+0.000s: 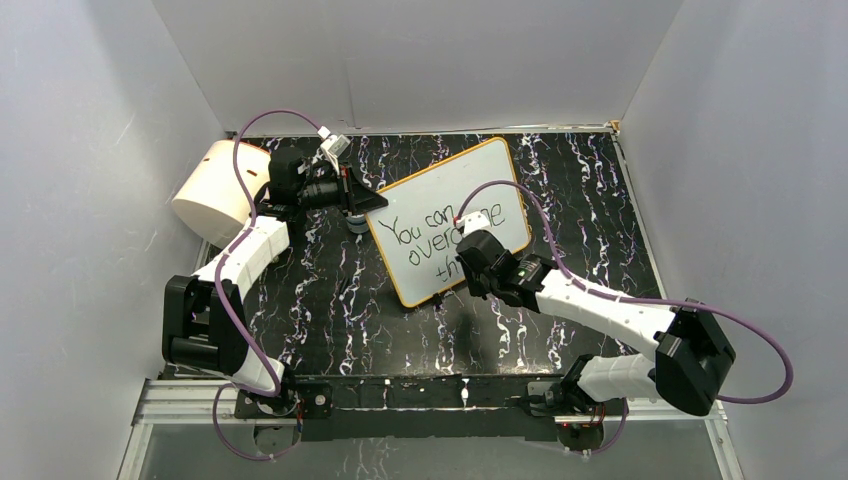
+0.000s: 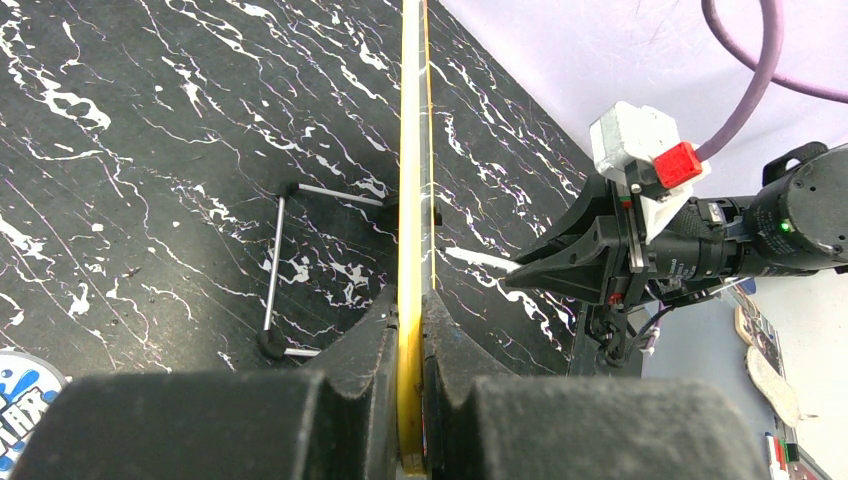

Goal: Write a sentence on the whiteboard

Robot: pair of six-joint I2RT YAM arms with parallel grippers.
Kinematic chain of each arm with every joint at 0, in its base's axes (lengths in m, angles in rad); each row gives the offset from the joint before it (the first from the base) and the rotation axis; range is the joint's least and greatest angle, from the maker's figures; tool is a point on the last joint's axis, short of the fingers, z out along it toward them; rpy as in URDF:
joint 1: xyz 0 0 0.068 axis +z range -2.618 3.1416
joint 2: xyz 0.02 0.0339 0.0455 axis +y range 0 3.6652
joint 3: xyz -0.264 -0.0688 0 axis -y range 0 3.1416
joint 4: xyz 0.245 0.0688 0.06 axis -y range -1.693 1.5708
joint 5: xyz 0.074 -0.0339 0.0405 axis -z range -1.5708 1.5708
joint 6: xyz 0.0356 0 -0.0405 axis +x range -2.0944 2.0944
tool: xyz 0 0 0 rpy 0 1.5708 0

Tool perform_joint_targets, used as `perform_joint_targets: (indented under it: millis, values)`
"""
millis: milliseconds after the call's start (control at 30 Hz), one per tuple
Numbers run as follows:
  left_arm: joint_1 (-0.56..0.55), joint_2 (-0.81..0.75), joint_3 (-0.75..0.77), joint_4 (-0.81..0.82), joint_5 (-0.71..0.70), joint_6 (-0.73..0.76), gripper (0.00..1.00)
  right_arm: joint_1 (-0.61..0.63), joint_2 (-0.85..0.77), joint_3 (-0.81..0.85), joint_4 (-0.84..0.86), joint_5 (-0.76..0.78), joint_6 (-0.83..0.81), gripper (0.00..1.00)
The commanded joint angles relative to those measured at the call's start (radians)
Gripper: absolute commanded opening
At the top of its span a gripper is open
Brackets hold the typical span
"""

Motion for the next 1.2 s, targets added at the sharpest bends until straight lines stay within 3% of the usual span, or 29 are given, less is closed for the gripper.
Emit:
perform_joint_targets:
  millis: [0,600,1167]
  values:
    - [-0.043,0.033,-0.029,-0.135,-0.014,0.070,0.00,-0.004,0.002,-0.012,0.003,-0.001,0.015,0.00]
    - [-0.043,0.037,-0.030,-0.138,-0.016,0.073,0.00,-0.024,0.045,-0.004,0.027,-0.007,0.001,0.00]
    - [-0.044,0.037,-0.028,-0.138,-0.011,0.072,0.00,-0.025,0.062,-0.035,-0.058,-0.058,0.018,0.00]
